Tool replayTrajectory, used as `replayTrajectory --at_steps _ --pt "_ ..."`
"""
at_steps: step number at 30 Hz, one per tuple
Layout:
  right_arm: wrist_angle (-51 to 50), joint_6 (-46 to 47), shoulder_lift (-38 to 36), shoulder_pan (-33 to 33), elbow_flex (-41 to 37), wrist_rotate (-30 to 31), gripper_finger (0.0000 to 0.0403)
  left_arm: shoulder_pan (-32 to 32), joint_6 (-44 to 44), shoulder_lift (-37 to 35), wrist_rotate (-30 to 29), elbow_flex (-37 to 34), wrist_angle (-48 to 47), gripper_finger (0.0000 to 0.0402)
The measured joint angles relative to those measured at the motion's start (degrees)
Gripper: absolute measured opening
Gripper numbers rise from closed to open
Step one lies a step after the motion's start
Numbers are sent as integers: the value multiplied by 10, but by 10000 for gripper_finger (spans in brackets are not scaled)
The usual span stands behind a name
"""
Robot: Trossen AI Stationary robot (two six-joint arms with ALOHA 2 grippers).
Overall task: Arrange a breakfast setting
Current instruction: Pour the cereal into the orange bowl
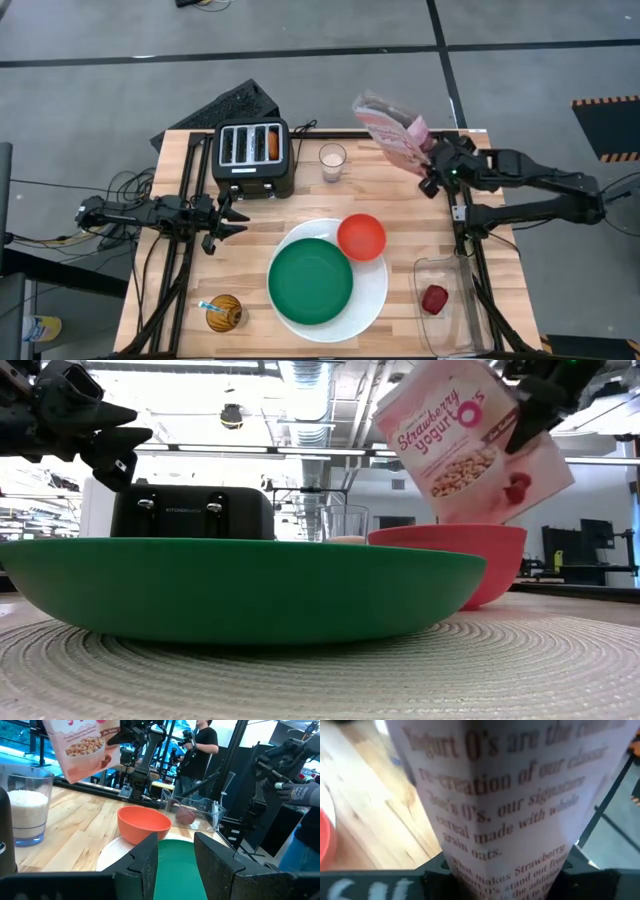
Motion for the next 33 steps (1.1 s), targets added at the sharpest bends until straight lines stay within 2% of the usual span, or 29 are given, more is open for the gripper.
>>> replayTrajectory --at_steps 14,27,33 --pt "-151 -179 2 0 82 -42 172 0 0 0 0 0 0 113" --pt "-228 -308 12 0 101 -130 172 0 0 0 0 0 0 113" --pt "-250 -372 41 0 113 -132 172 0 0 0 0 0 0 113"
